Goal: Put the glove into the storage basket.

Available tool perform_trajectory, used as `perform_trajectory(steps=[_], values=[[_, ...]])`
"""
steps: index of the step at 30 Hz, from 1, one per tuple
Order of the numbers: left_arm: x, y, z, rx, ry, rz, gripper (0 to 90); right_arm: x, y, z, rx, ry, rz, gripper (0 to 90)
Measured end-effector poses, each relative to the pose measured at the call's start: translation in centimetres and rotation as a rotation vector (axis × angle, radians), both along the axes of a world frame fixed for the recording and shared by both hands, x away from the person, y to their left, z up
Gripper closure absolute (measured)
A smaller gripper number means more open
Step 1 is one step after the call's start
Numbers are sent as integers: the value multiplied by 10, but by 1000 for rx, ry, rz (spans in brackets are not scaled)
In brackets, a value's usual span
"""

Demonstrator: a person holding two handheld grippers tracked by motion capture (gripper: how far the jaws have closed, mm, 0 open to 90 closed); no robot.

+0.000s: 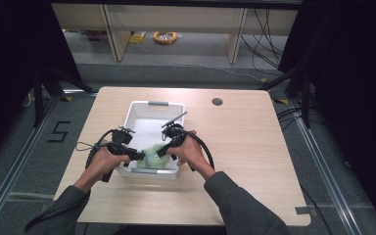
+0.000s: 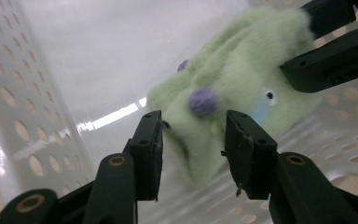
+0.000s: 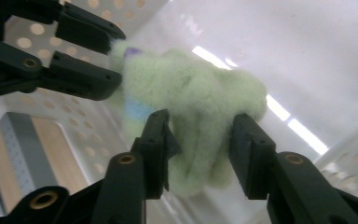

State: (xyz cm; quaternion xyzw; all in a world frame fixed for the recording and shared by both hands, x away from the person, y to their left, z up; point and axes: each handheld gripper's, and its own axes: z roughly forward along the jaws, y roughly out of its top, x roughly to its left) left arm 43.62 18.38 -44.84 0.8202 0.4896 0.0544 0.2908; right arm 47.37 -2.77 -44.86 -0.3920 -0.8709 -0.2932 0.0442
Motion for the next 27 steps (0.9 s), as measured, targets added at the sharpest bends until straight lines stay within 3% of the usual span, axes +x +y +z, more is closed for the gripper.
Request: perform_trajectory(steps=[1,5,10,12,21,22,24,27], values=[[0,0,1,-10,-12,7,551,0,0,1,-6,-10,3,539],[-3,1,7,-30,-45,25,535,0,-4,7,8,-22,-3,514],[-7,1,13,-38,-53,12,515,-2,-10,15,16,-54,2,491],[-11,0,16,-54,-77,15,504,-4,-12,19,23,-72,12,479],[-23,-5,21,-87,-90,5,415,-12,-33,33,69,-122,28,424],[-25,-6,21,-94,-92,8,406,-15,-35,36,57,-100,-5,422],[-27,-7,22,-105,-88,15,386,-14,-40,36,95,-140,35,414],[-31,-7,25,-132,-95,13,358,-20,-45,40,76,-148,12,401]])
